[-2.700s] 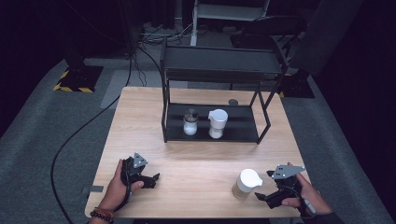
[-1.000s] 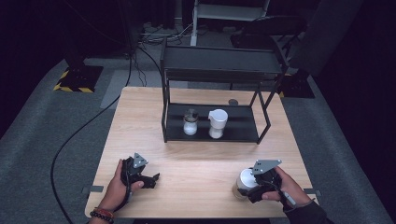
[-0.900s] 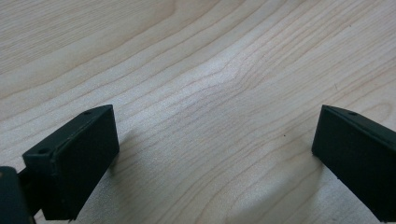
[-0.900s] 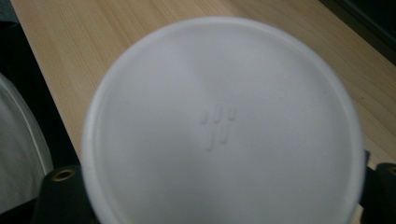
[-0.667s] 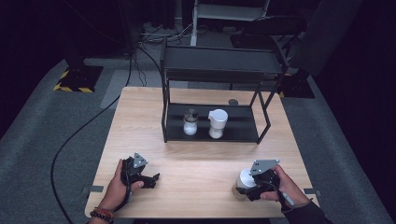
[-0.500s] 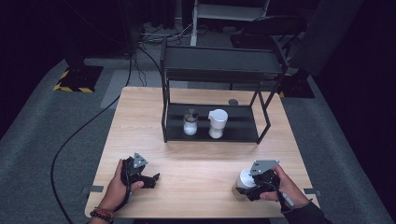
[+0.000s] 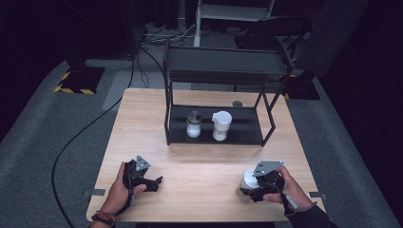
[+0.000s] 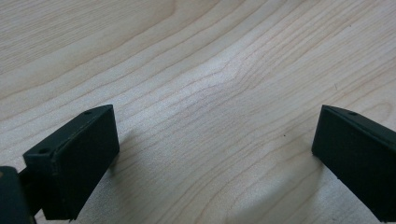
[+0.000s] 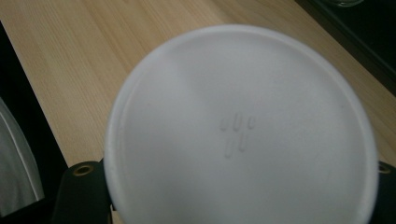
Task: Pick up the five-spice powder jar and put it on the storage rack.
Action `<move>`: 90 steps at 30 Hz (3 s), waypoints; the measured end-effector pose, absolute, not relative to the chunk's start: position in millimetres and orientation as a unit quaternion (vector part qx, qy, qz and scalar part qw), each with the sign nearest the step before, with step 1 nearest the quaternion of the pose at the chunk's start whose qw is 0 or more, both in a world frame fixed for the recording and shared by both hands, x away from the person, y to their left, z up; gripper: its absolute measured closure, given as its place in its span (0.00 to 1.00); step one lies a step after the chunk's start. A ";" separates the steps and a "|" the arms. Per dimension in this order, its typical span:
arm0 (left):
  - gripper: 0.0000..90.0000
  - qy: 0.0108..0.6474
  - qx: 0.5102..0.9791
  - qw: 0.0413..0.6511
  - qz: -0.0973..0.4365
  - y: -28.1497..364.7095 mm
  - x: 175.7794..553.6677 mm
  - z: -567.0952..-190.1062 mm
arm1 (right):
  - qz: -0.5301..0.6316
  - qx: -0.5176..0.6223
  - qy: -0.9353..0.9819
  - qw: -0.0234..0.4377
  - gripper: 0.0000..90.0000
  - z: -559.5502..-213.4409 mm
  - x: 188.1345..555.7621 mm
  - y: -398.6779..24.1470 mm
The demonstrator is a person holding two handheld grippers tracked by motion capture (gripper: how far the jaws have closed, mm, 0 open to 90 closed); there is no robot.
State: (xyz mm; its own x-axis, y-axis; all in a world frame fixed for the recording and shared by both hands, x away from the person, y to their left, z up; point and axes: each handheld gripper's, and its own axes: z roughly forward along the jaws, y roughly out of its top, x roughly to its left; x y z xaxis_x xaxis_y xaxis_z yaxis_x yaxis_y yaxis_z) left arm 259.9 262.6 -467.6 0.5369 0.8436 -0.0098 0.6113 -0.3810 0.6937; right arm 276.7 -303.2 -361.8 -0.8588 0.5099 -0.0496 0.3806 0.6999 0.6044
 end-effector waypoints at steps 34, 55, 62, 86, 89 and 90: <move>0.01 0.447 0.813 0.330 0.175 262.9 260.2 -467.4 | 0.292 0.292 0.895 0.167 0.34 -298.8 329.6 -283.1; 0.01 0.448 0.813 0.330 0.175 262.9 260.2 -467.4 | 0.277 0.323 0.887 0.178 0.34 -289.9 379.7 -267.6; 0.01 0.447 0.814 0.328 0.175 262.9 260.5 -467.0 | 0.265 0.343 0.882 0.187 0.34 -292.8 397.2 -261.6; 0.01 0.447 0.814 0.328 0.175 262.9 260.5 -467.0 | 0.245 0.402 0.861 0.193 0.34 -307.4 437.0 -241.5; 0.01 0.446 0.814 0.328 0.175 262.9 260.6 -467.0 | 0.242 0.410 0.859 0.191 0.34 -309.9 440.3 -238.7; 0.01 0.447 0.814 0.328 0.175 262.9 260.5 -467.0 | 0.241 0.413 0.857 0.191 0.34 -311.1 441.3 -238.4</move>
